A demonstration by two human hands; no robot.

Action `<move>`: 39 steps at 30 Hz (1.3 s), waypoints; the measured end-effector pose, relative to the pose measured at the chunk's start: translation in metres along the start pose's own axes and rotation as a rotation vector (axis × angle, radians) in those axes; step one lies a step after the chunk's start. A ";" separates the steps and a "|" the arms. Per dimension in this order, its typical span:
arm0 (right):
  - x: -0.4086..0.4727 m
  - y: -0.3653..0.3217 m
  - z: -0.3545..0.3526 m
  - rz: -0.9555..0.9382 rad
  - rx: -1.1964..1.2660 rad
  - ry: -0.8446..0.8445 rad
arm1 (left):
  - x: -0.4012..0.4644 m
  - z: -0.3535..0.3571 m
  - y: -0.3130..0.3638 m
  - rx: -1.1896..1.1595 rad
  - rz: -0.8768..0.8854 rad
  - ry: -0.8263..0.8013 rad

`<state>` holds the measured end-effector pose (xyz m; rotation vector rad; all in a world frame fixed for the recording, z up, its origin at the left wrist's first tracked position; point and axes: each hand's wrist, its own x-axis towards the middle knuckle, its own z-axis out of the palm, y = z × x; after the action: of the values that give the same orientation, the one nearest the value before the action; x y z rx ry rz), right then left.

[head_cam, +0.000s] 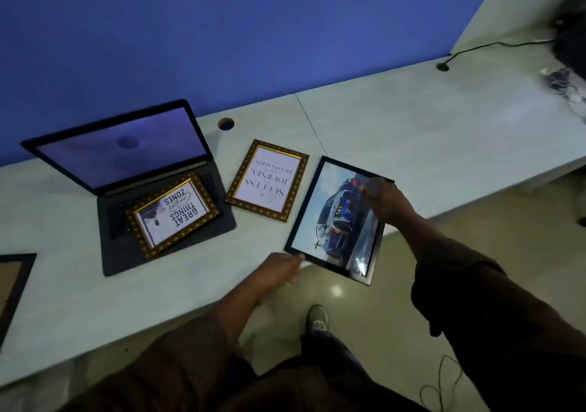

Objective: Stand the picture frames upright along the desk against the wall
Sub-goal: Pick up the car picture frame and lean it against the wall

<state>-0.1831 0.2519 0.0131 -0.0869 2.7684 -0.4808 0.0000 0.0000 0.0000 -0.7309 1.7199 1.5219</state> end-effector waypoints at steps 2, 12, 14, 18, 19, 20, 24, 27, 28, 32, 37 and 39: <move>0.011 0.008 -0.011 -0.036 0.037 -0.016 | 0.008 0.022 0.002 -0.059 -0.079 0.016; 0.086 0.048 -0.007 0.080 0.055 -0.187 | 0.037 0.102 0.018 -0.379 -0.274 0.087; 0.092 0.051 -0.003 0.087 0.034 -0.228 | 0.044 0.104 0.019 -0.482 -0.297 0.110; 0.096 0.049 -0.001 0.080 -0.071 -0.222 | 0.052 0.106 0.020 -0.673 -0.336 0.202; 0.093 0.048 -0.004 0.114 -0.079 -0.221 | 0.053 0.107 0.018 -0.699 -0.342 0.229; 0.092 0.047 -0.005 0.151 -0.076 -0.218 | 0.051 0.107 0.017 -0.722 -0.343 0.261; 0.090 0.055 0.000 0.198 -0.017 -0.339 | 0.049 0.104 0.014 -0.845 -0.333 0.403; 0.080 0.045 0.004 0.273 0.162 -0.295 | 0.041 0.099 0.024 -0.968 -0.304 0.457; 0.076 0.040 0.005 0.288 0.197 -0.264 | 0.038 0.096 0.027 -0.987 -0.282 0.476; 0.059 0.016 -0.004 0.307 0.298 -0.179 | 0.019 0.077 0.027 -1.033 -0.197 0.522; 0.037 -0.028 -0.017 0.317 0.488 -0.091 | -0.021 0.045 0.018 -1.222 -0.010 0.479; 0.023 -0.054 -0.022 0.305 0.598 -0.087 | -0.037 0.029 0.011 -1.338 0.105 0.470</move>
<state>-0.2118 0.2049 0.0438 0.4330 2.3770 -1.1507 0.0171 0.0286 0.0349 -1.7474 0.7712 2.6817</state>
